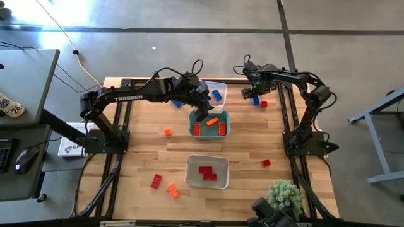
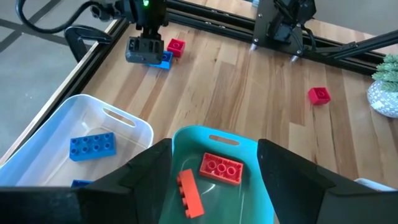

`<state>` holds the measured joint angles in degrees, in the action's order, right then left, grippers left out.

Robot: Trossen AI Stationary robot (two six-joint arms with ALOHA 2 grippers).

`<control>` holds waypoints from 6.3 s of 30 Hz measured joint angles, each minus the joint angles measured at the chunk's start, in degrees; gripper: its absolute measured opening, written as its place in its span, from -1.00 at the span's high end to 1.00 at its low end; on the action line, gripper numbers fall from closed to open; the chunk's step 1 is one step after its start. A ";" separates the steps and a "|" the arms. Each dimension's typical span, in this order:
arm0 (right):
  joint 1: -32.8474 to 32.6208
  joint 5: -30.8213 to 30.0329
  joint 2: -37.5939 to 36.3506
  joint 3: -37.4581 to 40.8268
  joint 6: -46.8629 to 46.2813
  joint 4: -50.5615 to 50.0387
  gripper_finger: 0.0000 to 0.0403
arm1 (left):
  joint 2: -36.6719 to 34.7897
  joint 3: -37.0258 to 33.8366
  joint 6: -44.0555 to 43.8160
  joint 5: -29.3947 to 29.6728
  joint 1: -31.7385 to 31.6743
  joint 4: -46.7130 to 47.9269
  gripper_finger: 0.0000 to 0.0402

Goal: Sort & place blocks by color
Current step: Put the blue game piece into the transparent bin, then put the red game piece into the white bin

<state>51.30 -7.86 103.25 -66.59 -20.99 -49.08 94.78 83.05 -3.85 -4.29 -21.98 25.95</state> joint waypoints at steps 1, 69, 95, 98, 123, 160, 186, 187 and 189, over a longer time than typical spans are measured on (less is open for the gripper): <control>-0.04 -0.02 0.19 0.00 -0.36 0.09 -0.22 | 0.00 0.00 0.09 0.00 0.02 -0.01 -0.12; -20.49 5.35 -12.18 -0.11 -8.73 38.47 0.50 | -17.30 -5.88 0.47 14.97 -2.92 43.69 -0.12; -25.22 2.01 -4.45 -0.11 -12.29 40.00 0.08 | -22.53 -25.48 -10.93 5.71 5.57 37.30 -0.12; -25.22 2.07 -4.47 -0.11 -12.64 40.40 -0.04 | -22.53 -25.97 -15.34 5.73 6.60 37.29 -0.12; -25.96 18.32 -8.14 -0.11 -8.89 40.50 -0.17 | -22.52 -26.12 -78.53 5.36 39.20 39.86 -0.12; -28.98 19.80 -10.53 -0.11 -5.95 36.99 -0.17 | -0.01 -26.08 -110.00 9.05 54.71 23.68 -0.12; -28.98 21.63 -16.78 -0.11 -2.09 27.84 -0.17 | 4.11 -26.14 -95.58 8.54 53.73 18.96 0.45; -28.98 21.62 -17.47 -0.11 -2.30 27.23 -0.17 | 3.47 -26.10 -94.20 9.80 53.37 18.88 0.45; -28.98 21.62 -19.14 -0.11 -3.19 25.60 -0.17 | 1.75 -26.15 -91.20 12.25 52.70 19.88 0.45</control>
<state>22.33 13.76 84.12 -66.70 -24.18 -23.48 96.54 56.90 -95.04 7.95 30.72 45.83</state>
